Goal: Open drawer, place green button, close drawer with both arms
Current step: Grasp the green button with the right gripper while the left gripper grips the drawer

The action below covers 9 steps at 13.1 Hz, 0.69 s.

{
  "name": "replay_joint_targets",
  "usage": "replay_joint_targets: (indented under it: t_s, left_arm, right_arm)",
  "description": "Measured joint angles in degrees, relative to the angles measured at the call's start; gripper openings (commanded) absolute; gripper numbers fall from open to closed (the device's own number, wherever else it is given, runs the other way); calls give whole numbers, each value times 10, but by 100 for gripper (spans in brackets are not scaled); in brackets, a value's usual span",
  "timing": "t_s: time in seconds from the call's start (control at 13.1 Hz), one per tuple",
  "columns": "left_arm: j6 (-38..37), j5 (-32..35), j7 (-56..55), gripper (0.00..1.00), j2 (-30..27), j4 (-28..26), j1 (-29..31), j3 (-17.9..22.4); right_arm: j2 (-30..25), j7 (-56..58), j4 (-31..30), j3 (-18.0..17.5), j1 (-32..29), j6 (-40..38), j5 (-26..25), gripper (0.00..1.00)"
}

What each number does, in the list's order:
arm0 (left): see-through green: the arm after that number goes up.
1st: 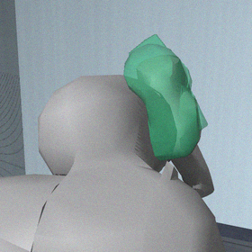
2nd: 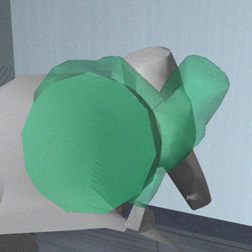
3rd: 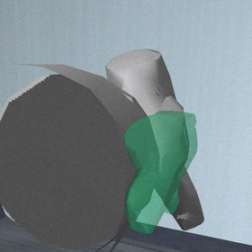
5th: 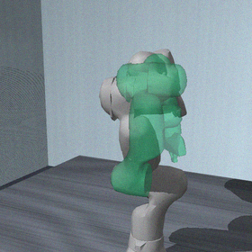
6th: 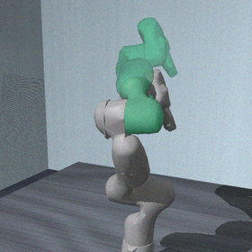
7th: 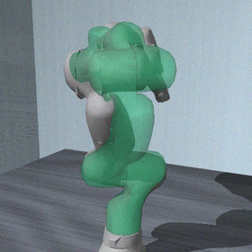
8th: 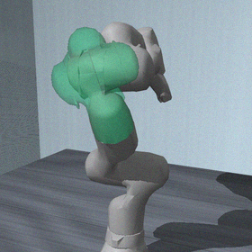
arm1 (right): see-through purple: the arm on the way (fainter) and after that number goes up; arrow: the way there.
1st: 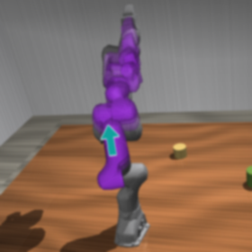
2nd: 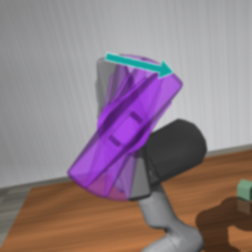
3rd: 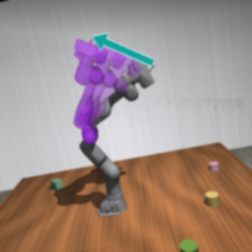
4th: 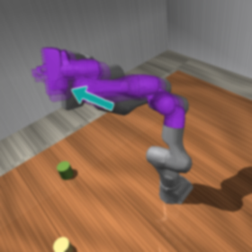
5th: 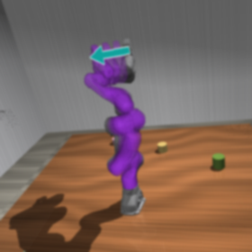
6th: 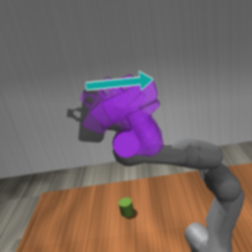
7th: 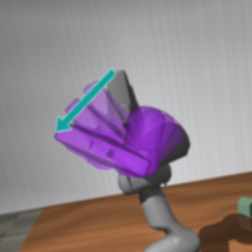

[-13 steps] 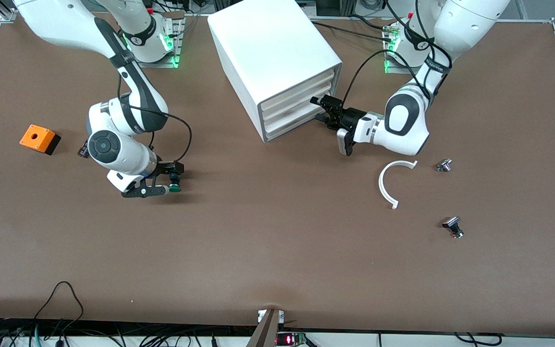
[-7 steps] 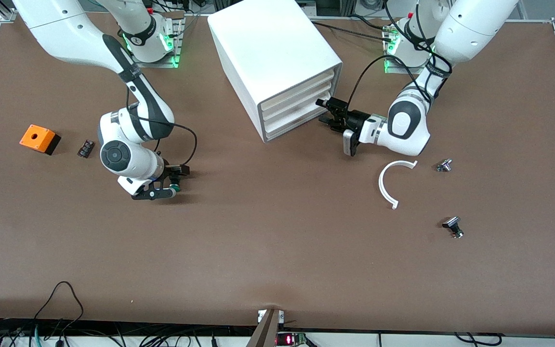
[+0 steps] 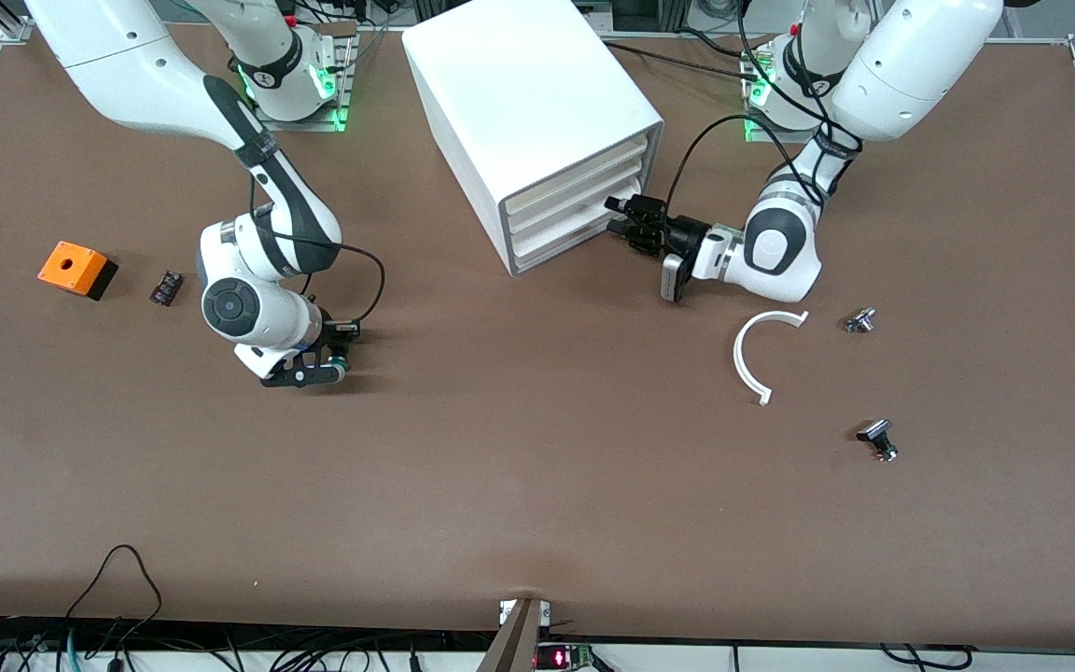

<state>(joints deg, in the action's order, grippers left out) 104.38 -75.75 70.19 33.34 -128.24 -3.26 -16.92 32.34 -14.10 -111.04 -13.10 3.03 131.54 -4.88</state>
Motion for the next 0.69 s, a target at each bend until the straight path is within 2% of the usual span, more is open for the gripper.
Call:
replay_joint_targets:
  t_s: [0.3,0.38,0.46,0.53,0.69]
  left_arm:
    - [-1,0,0,56,10,0,-3,-3]
    - [-1,0,0,46,15,0,-3,-3]
    - [-1,0,0,20,18,0,-3,-3]
    - [-1,0,0,0,20,0,-4,-3]
    - [-1,0,1,0,22,0,-3,-3]
  right_arm:
    - [0,0,8,0,0,1,0,0]
    - [0,0,14,-1,0,0,1,0]
    - [0,-4,25,-3,1,-8,4,0]
    - [0,-14,41,-4,2,-27,9,0]
    - [0,-38,78,-6,7,-75,24,0]
